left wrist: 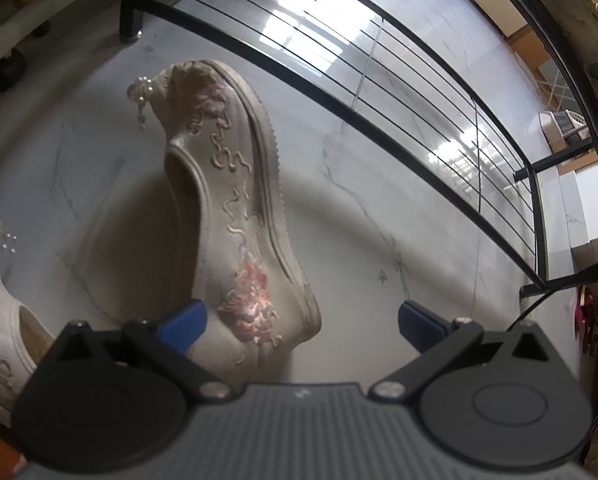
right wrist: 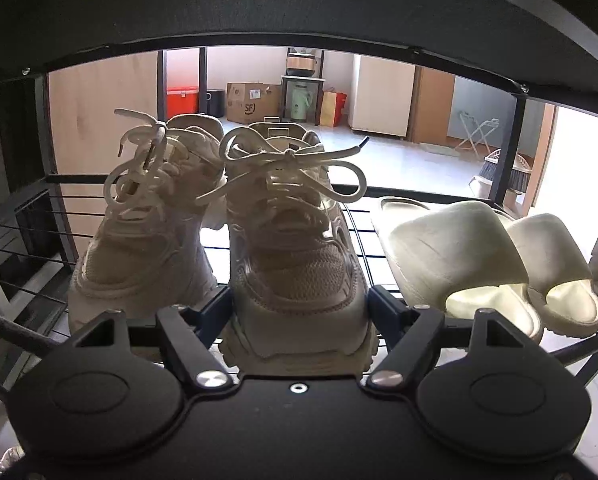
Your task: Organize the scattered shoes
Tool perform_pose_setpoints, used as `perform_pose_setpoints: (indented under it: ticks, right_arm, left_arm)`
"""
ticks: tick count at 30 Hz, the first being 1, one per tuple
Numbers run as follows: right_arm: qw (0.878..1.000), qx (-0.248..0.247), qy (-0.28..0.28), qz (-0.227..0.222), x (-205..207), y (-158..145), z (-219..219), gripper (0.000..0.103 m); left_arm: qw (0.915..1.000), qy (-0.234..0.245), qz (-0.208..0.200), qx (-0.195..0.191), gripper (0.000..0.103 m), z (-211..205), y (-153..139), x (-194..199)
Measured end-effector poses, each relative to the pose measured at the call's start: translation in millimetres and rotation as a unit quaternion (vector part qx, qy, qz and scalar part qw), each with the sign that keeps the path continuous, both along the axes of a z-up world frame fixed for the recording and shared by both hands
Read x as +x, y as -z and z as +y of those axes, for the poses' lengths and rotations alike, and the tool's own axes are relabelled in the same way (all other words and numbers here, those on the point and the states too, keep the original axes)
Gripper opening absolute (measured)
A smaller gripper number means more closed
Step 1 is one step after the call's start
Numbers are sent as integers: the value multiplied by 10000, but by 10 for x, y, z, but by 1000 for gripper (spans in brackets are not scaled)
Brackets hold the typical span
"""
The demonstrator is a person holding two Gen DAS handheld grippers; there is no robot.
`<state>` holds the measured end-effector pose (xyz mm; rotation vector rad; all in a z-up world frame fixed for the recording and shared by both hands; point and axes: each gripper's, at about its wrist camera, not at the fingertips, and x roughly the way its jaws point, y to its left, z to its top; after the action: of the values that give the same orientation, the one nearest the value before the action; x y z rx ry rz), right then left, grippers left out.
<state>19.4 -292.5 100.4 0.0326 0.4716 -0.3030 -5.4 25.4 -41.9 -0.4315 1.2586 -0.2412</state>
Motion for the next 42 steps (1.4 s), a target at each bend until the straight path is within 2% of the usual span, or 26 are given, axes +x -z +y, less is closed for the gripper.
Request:
perform_pose_setpoints:
  ticks: [7, 13, 17, 23, 27, 30, 33, 37, 42]
  right_arm:
    - [9989, 112, 53, 461, 81, 27, -21, 89]
    - [9987, 72, 109, 484, -39, -91, 37, 95]
    - [9983, -258, -37, 517, -262, -193, 188, 97]
    - [9997, -67, 7, 248, -775, -270, 392, 100]
    - [9999, 25, 131, 80, -1145, -155, 569, 100]
    - [9995, 100, 299, -38, -1381, -50, 662, 100]
    - [9985, -71, 521, -145, -1555, 31, 768, 103]
    - [9985, -53, 528, -92, -1620, 160, 797, 103]
    - [9981, 254, 542, -135, -1637, 329, 709, 103]
  left_arm:
    - [10000, 23, -84, 35, 102, 2, -30, -14]
    - [9998, 110, -169, 82, 102, -11, -58, -30]
    - [9996, 153, -211, 115, 102, -24, -70, -48]
    - [9965, 240, -701, 398, 102, -38, -233, -147]
    - [9944, 219, -887, 532, 102, 11, -304, -213]
    - [9903, 265, -1124, 773, 102, 39, -375, -291]
    - [9848, 383, -1363, 1008, 102, 32, -448, -353]
    - [9789, 494, -1578, 1197, 102, -5, -498, -409]
    - [9747, 564, -1688, 1352, 102, -56, -492, -440]
